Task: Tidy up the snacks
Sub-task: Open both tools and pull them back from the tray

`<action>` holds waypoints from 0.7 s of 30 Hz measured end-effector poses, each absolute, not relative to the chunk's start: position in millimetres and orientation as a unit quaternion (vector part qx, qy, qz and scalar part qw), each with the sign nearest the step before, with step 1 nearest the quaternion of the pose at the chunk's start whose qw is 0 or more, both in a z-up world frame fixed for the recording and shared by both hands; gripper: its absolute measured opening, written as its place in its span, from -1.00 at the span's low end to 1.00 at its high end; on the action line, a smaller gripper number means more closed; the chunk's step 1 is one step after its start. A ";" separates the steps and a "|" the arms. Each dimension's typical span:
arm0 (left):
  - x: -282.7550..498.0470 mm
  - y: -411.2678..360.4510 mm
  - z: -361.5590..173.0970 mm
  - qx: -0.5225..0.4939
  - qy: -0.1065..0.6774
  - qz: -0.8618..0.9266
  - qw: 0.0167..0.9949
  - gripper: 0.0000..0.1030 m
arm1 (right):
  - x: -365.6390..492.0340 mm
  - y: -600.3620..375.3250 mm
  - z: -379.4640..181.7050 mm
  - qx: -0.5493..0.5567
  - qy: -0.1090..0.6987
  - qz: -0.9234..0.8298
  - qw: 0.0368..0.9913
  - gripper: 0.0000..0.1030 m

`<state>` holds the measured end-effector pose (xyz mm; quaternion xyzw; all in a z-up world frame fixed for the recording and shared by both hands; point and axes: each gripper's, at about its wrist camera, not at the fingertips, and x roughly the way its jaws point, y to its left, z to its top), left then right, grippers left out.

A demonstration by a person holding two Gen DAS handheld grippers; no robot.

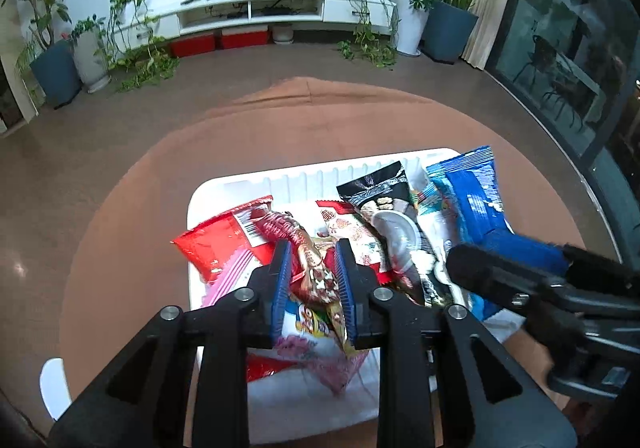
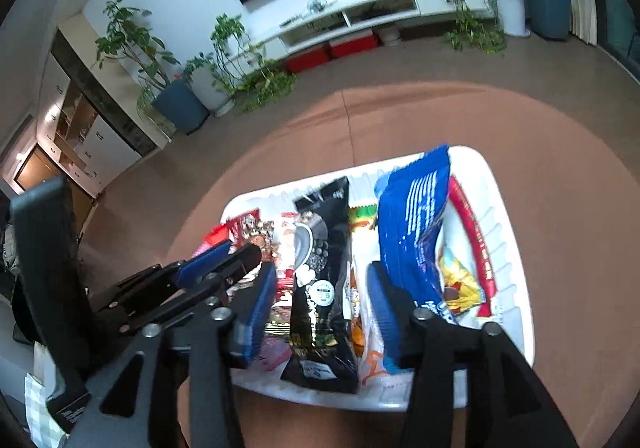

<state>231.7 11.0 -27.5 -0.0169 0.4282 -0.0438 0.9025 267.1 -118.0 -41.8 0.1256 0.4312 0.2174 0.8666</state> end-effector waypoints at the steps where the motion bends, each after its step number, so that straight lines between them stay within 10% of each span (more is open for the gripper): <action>1: 226.4 9.8 -23.3 -0.015 0.424 -0.042 0.905 -0.41 | 262.3 -119.3 -35.9 0.126 0.421 0.220 0.871 0.25; 10: 113.7 -14.2 56.2 0.038 0.267 0.015 0.963 0.91 | 157.3 -140.0 35.8 0.090 0.205 0.219 0.950 1.00; 21: -9.3 -47.1 93.8 0.051 0.201 0.080 0.975 1.00 | 62.2 -162.8 80.8 0.039 0.085 0.222 0.971 1.00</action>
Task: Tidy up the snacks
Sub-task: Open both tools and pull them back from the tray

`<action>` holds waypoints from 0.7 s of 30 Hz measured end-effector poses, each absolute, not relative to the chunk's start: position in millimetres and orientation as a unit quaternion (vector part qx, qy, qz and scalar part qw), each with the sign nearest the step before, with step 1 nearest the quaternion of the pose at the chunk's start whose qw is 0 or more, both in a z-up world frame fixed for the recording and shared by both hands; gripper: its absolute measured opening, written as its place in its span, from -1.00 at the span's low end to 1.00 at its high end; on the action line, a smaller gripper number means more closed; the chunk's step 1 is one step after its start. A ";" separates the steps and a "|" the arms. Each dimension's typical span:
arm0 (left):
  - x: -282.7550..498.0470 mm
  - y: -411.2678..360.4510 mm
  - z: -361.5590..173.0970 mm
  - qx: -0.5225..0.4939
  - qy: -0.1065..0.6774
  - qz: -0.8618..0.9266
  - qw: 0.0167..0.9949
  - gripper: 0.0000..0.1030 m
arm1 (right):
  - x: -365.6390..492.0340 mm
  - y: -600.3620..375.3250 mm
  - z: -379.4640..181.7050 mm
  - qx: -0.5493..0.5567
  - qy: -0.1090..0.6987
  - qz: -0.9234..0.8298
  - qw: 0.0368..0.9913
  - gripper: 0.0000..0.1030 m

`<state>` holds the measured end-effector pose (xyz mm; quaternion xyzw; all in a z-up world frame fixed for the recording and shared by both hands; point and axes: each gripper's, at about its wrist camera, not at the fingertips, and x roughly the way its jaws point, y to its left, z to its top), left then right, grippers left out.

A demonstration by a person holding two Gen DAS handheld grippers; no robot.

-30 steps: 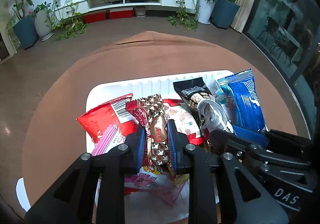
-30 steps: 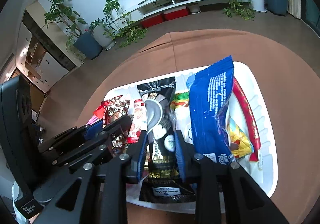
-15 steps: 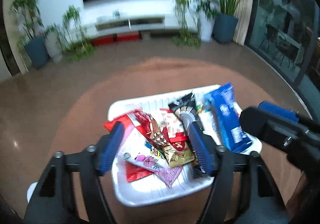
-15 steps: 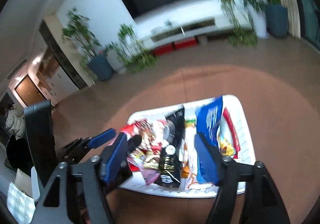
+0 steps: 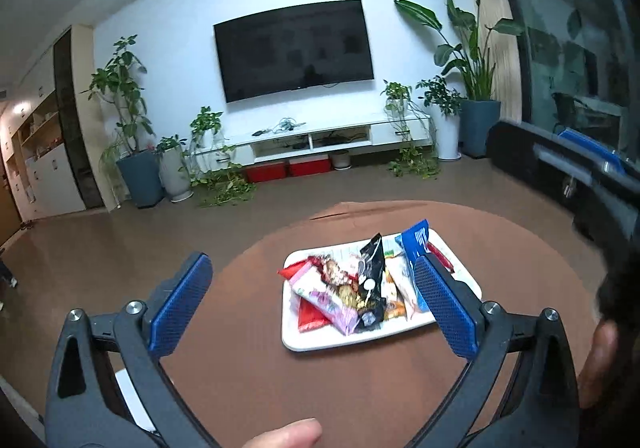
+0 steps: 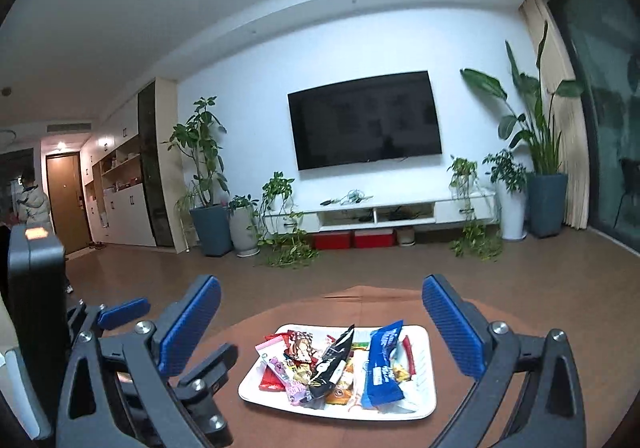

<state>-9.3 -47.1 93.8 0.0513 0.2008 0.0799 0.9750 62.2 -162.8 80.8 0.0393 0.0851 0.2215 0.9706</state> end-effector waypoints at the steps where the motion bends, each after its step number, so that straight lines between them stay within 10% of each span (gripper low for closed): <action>1: -16.0 -46.3 93.7 0.047 0.203 0.082 0.975 1.00 | 58.8 -164.5 82.5 0.038 0.085 0.218 0.971 1.00; 21: -120.5 -37.9 55.5 -0.036 0.289 0.076 0.954 1.00 | 7.2 -194.9 48.5 0.052 0.145 0.205 0.967 1.00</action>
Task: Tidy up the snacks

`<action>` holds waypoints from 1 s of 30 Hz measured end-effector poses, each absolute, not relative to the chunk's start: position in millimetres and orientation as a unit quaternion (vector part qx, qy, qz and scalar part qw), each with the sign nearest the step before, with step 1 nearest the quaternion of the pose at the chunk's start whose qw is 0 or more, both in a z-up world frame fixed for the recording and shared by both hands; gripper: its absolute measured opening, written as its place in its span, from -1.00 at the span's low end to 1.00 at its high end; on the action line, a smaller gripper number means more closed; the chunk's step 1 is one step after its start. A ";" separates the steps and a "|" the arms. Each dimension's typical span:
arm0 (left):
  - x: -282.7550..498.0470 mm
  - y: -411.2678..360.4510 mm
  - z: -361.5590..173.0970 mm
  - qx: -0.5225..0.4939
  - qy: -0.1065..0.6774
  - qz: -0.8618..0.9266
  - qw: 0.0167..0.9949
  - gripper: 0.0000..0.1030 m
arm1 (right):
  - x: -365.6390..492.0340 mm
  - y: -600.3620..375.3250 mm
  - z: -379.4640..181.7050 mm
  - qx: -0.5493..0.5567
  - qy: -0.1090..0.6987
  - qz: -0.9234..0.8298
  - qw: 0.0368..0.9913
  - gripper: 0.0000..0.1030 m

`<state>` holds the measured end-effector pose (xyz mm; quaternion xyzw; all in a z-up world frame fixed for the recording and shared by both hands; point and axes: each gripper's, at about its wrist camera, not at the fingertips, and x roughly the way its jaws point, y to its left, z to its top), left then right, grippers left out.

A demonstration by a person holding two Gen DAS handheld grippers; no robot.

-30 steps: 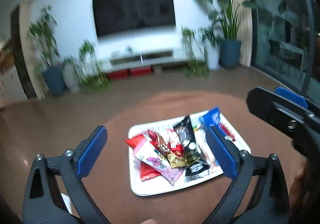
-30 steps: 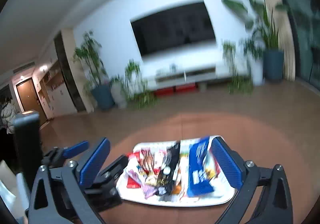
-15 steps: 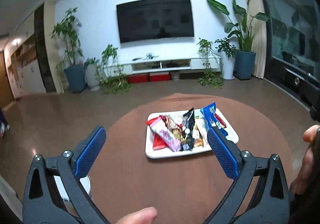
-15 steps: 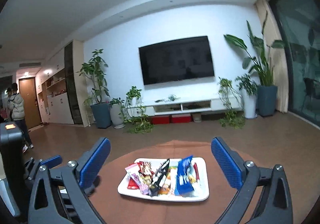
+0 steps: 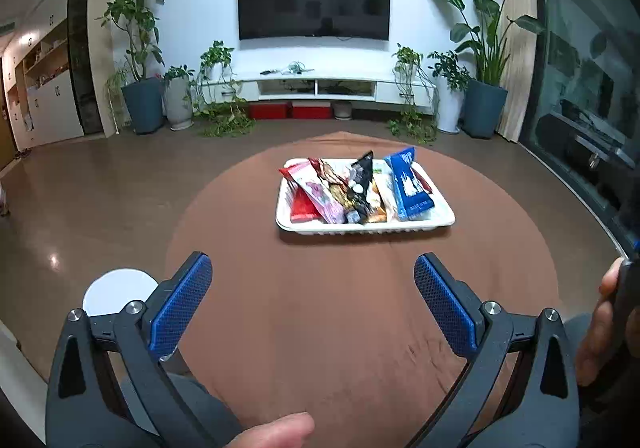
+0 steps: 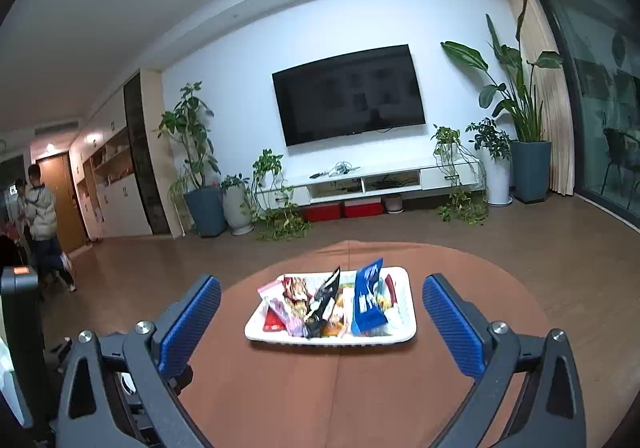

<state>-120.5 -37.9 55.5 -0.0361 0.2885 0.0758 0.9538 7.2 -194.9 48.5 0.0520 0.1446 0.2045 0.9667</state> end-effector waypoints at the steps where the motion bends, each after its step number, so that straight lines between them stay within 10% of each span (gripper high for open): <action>1: -122.9 -39.6 53.7 -0.037 0.291 0.073 0.953 1.00 | 5.2 -194.0 46.2 0.047 0.146 0.205 0.967 1.00; 30: -82.4 -32.9 10.0 -0.059 0.358 0.081 0.928 1.00 | 0.1 -185.8 -2.5 0.001 0.247 0.184 0.951 1.00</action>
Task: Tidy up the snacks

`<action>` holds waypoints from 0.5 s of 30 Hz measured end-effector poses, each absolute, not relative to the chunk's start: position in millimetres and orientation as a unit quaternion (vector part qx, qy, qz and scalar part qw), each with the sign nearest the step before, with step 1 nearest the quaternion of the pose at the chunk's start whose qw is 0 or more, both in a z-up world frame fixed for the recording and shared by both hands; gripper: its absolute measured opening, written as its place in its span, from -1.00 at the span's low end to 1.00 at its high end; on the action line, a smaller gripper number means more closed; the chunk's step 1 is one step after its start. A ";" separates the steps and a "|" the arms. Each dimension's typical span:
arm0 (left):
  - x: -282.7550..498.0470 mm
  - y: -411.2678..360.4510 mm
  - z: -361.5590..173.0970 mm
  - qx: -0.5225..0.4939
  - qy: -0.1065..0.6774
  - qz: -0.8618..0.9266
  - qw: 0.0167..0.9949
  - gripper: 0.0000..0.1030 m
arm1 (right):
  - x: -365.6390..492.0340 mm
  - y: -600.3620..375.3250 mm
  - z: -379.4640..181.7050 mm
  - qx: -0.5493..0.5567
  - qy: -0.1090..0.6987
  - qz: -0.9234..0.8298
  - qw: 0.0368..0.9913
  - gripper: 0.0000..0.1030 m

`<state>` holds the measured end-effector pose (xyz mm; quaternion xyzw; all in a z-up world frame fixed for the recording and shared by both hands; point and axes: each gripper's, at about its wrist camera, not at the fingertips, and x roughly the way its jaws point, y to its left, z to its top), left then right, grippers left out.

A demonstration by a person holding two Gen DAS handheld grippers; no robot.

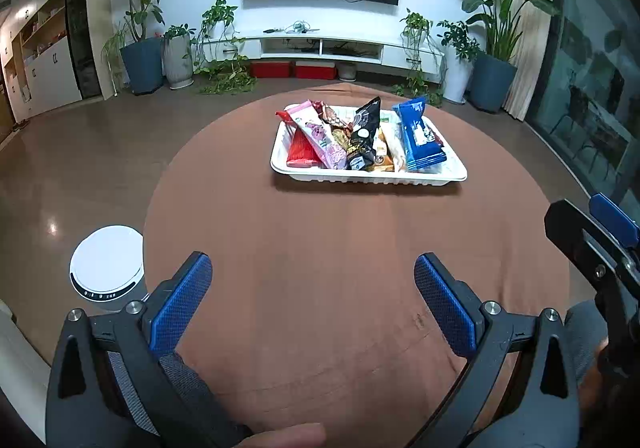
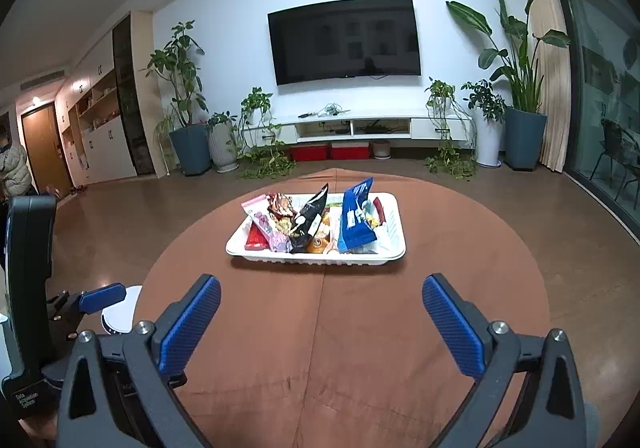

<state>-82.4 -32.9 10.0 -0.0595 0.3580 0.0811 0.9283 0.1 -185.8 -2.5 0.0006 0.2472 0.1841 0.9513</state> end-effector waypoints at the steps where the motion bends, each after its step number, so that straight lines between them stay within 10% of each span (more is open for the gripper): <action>1: -81.0 -32.2 8.4 -0.061 0.359 0.083 0.928 0.99 | 0.6 -185.0 -4.1 -0.003 0.252 0.181 0.951 1.00; 15: -58.3 -31.0 -13.4 -0.055 0.375 0.099 0.920 0.99 | 8.8 -188.9 -21.3 -0.012 0.296 0.160 0.942 1.00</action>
